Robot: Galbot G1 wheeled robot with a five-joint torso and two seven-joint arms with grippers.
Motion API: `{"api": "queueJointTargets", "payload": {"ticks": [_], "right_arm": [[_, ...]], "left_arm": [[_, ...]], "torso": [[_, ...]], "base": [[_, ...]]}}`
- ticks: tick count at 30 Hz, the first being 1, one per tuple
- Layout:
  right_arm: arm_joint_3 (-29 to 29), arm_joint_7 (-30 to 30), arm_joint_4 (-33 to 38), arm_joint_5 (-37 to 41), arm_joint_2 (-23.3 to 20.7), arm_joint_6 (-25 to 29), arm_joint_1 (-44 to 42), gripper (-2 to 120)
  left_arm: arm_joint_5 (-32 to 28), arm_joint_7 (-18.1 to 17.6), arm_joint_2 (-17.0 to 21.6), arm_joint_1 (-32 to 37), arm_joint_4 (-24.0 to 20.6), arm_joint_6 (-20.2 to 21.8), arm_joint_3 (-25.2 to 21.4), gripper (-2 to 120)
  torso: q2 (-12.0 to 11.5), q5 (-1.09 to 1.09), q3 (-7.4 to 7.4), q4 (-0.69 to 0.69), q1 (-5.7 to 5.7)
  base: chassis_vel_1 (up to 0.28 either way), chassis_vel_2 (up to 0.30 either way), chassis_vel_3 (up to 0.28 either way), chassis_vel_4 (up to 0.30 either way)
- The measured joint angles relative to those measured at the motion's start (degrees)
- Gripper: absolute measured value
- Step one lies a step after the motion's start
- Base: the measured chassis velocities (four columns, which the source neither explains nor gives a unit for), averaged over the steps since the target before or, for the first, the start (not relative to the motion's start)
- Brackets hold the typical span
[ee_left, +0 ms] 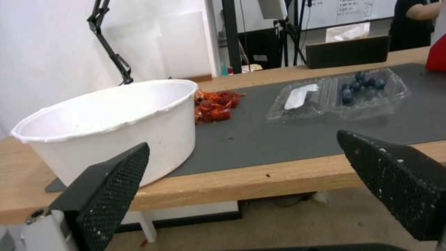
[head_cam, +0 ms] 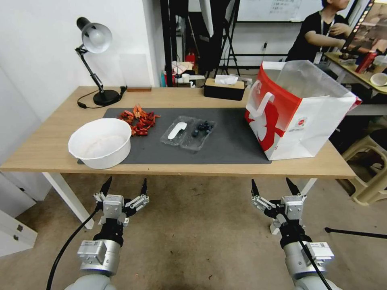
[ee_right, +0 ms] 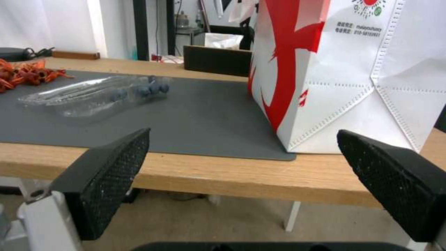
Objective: Close the takeout container lid, then place the container into the takeout bag.
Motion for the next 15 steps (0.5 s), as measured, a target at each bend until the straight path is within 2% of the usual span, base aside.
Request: {"api": "queueJointTargets", "payload": {"ticks": [15], "right_arm": [[0.00,0.00,0.00,0.00,0.00,0.00,0.00,100]], "left_arm": [[0.00,0.00,0.00,0.00,0.00,0.00,0.00,100]], "torso": [[0.00,0.00,0.00,0.00,0.00]], "base": [[0.000,0.000,0.000,0.000]]}}
